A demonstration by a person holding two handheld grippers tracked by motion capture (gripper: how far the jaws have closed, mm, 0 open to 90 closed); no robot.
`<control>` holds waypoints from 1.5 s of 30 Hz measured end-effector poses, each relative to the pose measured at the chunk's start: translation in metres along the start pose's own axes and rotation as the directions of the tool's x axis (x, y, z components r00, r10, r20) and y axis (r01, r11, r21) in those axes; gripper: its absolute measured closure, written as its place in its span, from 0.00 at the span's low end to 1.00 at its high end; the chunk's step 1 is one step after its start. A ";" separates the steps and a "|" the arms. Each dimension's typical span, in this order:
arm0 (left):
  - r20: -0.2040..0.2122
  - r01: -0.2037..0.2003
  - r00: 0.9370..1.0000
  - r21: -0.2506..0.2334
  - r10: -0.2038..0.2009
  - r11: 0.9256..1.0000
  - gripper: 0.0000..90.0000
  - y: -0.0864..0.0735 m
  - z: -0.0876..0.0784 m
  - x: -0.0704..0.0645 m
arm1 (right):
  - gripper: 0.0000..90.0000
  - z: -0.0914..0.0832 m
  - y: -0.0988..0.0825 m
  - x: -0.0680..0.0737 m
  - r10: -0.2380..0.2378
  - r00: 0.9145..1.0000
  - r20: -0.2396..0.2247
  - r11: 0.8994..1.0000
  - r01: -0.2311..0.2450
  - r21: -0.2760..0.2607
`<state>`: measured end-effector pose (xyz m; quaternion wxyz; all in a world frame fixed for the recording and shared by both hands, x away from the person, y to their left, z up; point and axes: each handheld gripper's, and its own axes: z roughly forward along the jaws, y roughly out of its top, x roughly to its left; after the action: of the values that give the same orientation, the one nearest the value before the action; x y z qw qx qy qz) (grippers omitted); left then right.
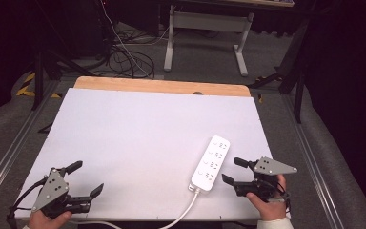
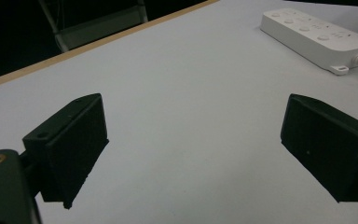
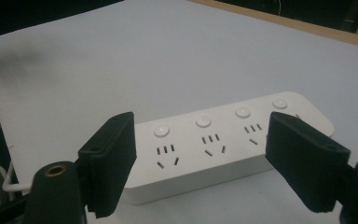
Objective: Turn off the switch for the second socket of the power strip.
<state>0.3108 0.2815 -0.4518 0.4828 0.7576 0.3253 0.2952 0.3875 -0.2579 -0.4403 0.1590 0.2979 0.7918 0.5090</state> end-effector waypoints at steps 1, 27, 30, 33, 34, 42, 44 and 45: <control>-0.002 0.004 1.000 -0.002 -0.004 1.000 0.09 0.000 0.000 0.000 | 0.27 0.000 -0.003 -0.001 0.003 1.000 -0.006 1.000 -0.003 -0.001; -0.010 0.008 1.000 0.040 -0.007 0.999 0.09 -0.003 -0.001 0.004 | 0.20 0.011 -0.048 -0.003 0.023 0.999 -0.041 0.995 -0.019 0.093; -0.011 -0.005 1.000 0.047 0.005 0.999 0.09 -0.003 0.000 0.003 | 0.20 0.011 -0.044 -0.002 -0.002 0.999 -0.033 0.997 0.005 0.081; -0.013 -0.010 1.000 0.043 0.010 0.999 0.09 -0.003 0.001 0.003 | 0.20 0.012 -0.043 0.000 -0.017 0.999 -0.027 0.996 0.019 0.092; -0.013 -0.010 1.000 0.043 0.010 0.999 0.09 -0.003 0.001 0.003 | 0.20 0.012 -0.043 0.000 -0.019 1.000 -0.023 0.996 0.021 0.091; -0.005 0.021 1.000 0.048 -0.021 0.999 0.09 -0.004 0.001 0.005 | 0.20 0.010 -0.038 0.004 -0.026 1.000 -0.001 0.997 0.026 0.074; -0.009 0.022 1.000 0.052 -0.021 0.998 0.09 -0.004 0.002 0.006 | 0.20 0.011 -0.037 0.006 -0.030 1.000 -0.006 0.997 0.030 0.074; -0.010 0.021 1.000 0.052 -0.020 0.998 0.09 -0.004 0.002 0.006 | 0.20 0.011 -0.037 0.006 -0.030 1.000 -0.006 0.997 0.030 0.074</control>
<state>0.3148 0.2867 -0.4554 0.4641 0.7652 0.3430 0.2853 0.3776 -0.2569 -0.4778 0.1536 0.2905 0.8149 0.4774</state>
